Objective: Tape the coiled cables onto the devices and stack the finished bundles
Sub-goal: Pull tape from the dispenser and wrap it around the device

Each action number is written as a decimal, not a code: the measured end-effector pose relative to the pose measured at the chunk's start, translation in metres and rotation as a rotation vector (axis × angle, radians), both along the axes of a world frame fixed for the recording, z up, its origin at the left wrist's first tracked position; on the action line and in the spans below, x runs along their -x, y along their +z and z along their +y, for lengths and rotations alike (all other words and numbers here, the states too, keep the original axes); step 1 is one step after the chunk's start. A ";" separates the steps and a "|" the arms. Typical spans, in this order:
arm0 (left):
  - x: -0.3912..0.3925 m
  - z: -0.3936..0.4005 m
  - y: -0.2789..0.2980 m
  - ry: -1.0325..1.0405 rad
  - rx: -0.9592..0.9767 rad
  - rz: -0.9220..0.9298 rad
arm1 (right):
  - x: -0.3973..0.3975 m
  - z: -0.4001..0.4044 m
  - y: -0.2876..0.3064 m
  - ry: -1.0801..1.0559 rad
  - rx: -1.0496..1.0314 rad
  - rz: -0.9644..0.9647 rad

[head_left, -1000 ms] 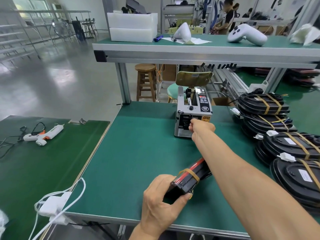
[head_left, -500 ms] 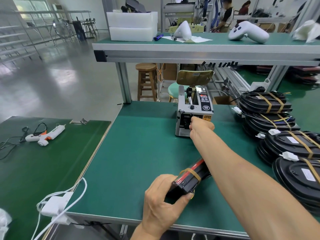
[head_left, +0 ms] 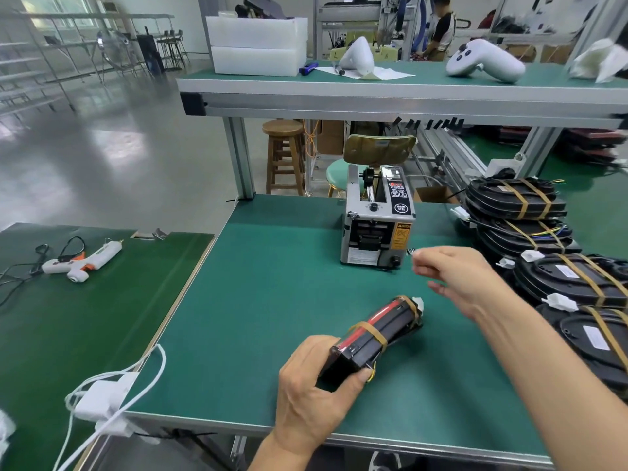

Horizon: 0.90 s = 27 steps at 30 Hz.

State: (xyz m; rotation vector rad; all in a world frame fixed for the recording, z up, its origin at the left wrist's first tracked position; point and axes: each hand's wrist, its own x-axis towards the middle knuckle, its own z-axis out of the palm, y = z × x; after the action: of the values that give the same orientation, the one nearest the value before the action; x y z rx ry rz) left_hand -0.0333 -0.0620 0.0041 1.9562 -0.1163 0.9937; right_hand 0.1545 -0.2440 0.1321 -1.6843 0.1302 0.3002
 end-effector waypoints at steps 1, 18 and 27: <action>0.000 0.000 0.000 0.001 -0.002 0.000 | 0.015 -0.013 0.002 0.043 -0.001 -0.010; 0.001 0.001 -0.005 -0.013 0.009 0.014 | 0.073 -0.013 -0.023 0.168 -0.049 -0.093; 0.001 0.000 -0.004 -0.015 0.005 0.011 | 0.070 -0.015 -0.027 0.215 -0.007 -0.123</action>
State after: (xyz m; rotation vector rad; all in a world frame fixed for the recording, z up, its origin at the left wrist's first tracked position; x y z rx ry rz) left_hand -0.0340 -0.0617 -0.0001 1.9537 -0.1219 0.9725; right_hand 0.0845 -0.2589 0.1053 -1.7079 -0.1434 0.3560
